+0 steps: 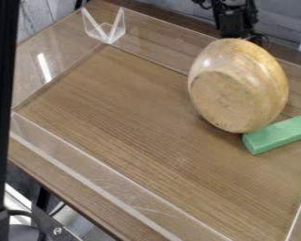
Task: Remove the green block from inside the brown bowl and put it on the table
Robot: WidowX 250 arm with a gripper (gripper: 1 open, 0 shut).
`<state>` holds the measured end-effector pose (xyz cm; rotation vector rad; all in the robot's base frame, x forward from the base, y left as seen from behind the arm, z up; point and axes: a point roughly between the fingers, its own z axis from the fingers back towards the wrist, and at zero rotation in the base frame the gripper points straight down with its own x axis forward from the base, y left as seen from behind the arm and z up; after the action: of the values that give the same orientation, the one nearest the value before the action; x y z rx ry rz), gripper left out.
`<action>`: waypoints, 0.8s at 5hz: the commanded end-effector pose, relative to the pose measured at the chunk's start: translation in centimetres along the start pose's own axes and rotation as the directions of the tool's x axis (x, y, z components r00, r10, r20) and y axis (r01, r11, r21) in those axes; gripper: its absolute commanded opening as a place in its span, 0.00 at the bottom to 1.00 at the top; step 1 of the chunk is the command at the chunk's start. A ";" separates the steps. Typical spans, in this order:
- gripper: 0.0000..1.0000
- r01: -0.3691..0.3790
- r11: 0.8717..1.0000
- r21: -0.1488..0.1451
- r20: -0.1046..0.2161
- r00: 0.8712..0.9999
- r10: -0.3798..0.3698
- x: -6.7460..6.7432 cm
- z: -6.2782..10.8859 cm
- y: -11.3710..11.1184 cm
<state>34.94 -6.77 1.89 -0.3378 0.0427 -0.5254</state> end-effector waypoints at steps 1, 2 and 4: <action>0.00 0.017 1.000 -0.002 -0.037 0.999 -0.017 0.6 -0.6 -1.7; 0.00 0.003 1.000 -0.006 -0.065 0.998 -0.003 0.9 -0.9 -2.6; 1.00 0.003 0.999 -0.043 -0.065 0.998 -0.006 0.6 -0.6 -2.5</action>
<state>34.10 -9.34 2.06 -0.3663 0.1249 -0.5241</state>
